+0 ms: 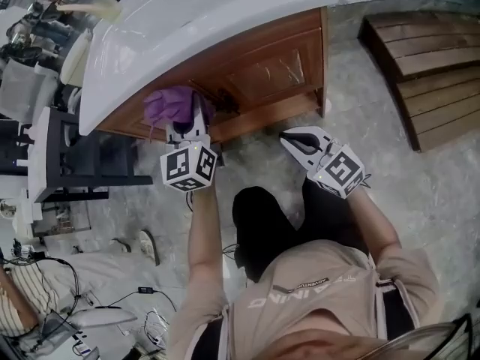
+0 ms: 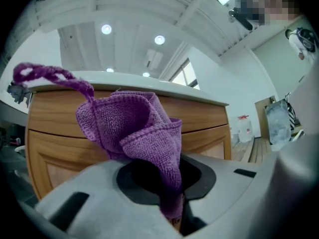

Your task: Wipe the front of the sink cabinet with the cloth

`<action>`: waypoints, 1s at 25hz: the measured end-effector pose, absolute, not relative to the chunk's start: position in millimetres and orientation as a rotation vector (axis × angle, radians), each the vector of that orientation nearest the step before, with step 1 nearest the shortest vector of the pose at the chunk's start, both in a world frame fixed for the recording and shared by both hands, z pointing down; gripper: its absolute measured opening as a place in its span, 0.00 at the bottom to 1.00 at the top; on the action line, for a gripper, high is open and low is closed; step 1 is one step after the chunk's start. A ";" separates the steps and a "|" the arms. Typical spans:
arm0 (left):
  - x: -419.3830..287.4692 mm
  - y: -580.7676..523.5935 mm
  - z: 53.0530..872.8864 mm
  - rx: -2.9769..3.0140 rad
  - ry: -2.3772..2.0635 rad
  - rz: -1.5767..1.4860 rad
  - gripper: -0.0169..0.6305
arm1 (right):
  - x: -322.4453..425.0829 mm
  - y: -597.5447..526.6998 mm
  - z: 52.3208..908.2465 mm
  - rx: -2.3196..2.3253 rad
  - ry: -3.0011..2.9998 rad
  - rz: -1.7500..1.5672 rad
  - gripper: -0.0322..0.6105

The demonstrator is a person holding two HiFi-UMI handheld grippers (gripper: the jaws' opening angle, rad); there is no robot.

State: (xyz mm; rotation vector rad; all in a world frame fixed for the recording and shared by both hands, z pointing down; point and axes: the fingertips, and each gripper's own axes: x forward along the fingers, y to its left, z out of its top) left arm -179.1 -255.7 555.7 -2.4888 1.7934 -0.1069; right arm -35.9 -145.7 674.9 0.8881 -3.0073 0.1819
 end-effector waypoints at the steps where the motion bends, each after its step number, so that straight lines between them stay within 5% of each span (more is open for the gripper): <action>1: -165.3 -256.6 556.1 -2.504 1.761 -0.113 0.11 | -28.7 -145.4 675.8 0.912 -3.004 0.185 0.07; 25: 104.2 -271.7 562.5 -2.872 1.145 -0.115 0.11 | 112.9 -104.6 687.2 1.324 -2.813 0.225 0.07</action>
